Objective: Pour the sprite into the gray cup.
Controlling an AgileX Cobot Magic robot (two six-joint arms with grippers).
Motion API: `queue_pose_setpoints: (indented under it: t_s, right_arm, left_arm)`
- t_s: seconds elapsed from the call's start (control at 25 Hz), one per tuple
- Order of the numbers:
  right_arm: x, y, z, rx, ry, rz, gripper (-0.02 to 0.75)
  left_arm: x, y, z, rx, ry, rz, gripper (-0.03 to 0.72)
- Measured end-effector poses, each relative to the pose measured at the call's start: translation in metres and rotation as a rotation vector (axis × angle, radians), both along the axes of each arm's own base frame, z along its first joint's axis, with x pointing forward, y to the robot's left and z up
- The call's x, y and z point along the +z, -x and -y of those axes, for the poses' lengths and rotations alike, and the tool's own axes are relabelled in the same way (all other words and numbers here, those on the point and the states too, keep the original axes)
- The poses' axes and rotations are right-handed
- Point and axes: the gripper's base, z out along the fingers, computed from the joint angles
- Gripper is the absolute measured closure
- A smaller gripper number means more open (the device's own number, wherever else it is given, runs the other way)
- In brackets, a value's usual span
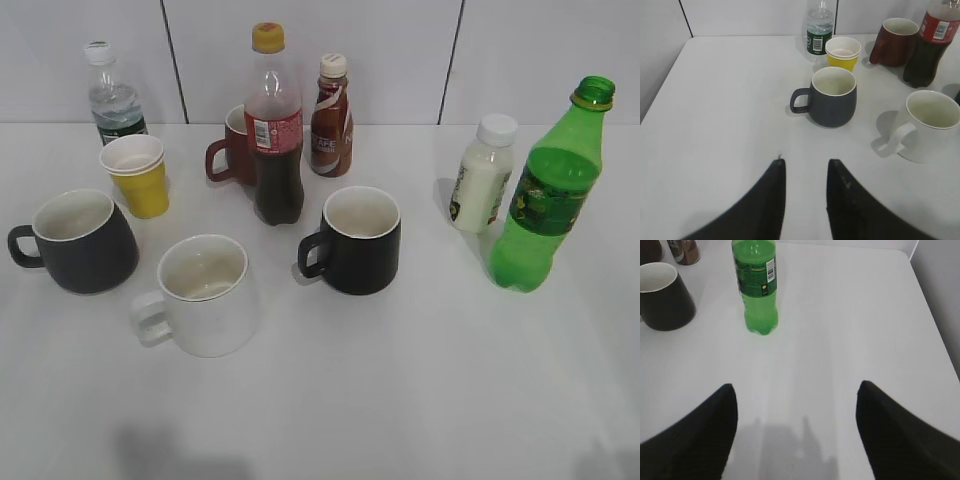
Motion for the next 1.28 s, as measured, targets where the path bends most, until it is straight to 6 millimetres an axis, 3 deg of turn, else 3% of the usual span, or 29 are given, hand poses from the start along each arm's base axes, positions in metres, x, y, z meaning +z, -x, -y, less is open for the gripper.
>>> queue_pose_setpoints:
  t_s: [1.28]
  right_arm:
    - [0.0000,0.0000,0.0000,0.000,0.000,0.000,0.183]
  left_arm:
    - [0.0000,0.0000,0.0000,0.000,0.000,0.000,0.467]
